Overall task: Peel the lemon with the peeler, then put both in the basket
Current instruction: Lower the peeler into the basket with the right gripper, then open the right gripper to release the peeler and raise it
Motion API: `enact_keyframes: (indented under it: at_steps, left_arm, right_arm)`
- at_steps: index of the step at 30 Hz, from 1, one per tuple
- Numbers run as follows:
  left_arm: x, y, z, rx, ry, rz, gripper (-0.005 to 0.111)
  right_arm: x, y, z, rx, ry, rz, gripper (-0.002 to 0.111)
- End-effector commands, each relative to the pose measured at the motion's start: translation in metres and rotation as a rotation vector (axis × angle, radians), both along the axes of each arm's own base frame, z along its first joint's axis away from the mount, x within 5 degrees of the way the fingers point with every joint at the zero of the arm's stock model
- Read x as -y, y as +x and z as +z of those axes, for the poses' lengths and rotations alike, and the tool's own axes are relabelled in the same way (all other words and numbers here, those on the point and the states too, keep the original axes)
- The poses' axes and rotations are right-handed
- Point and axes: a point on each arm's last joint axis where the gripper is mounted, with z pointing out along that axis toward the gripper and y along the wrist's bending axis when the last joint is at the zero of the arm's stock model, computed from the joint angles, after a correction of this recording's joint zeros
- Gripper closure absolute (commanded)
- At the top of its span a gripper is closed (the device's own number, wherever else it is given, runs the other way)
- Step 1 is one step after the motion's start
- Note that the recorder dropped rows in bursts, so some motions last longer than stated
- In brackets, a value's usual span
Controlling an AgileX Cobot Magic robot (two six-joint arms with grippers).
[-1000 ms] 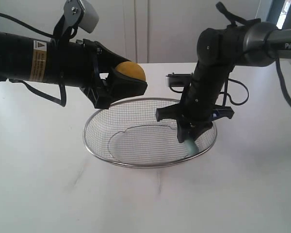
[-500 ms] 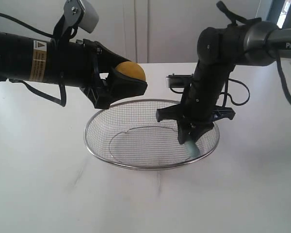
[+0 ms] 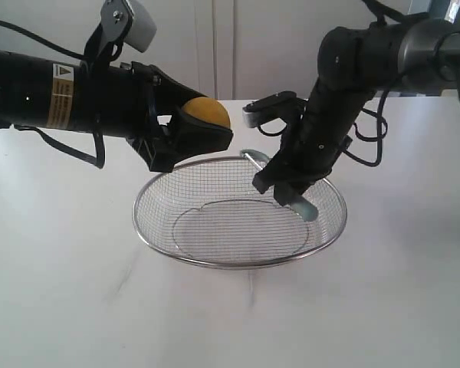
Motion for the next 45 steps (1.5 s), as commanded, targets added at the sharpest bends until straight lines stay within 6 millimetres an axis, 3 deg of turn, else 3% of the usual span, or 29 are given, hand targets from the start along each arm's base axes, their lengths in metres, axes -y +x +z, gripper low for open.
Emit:
enact_keyframes:
  at_steps: [1,8,16,27,32,35,36,45]
  left_arm:
    - [-0.001,-0.001,0.003,0.003,-0.011,-0.002,0.107]
    - [-0.001,-0.001,0.003,0.003,-0.011,-0.002,0.107]
    - [-0.001,-0.001,0.003,0.003,-0.011,-0.002,0.107]
    - [-0.001,-0.001,0.003,0.003,-0.011,-0.002,0.107]
    - [-0.001,-0.001,0.003,0.003,-0.011,-0.002,0.107]
    - [-0.001,-0.001,0.003,0.003,-0.011,-0.002,0.107]
    - [-0.001,-0.001,0.003,0.003,-0.011,-0.002,0.107]
    - [-0.001,-0.001,0.003,0.003,-0.011,-0.002,0.107]
  right_arm:
    - [-0.004,0.002,0.008,0.085,0.023,0.178,0.108]
    - [-0.008,0.002,0.004,0.106,0.033,0.304,0.108]
    - [-0.01,0.007,-0.025,0.053,0.011,0.343,0.108]
    - [-0.01,0.011,-0.028,0.079,0.011,0.333,0.107]
    - [-0.01,0.011,-0.028,0.077,0.012,0.324,0.09]
    - [-0.01,0.011,-0.028,0.075,0.012,0.325,0.068]
    - [-0.01,0.011,-0.028,0.075,0.012,0.325,0.066]
    - [-0.01,0.011,-0.028,0.072,0.015,0.309,0.062]
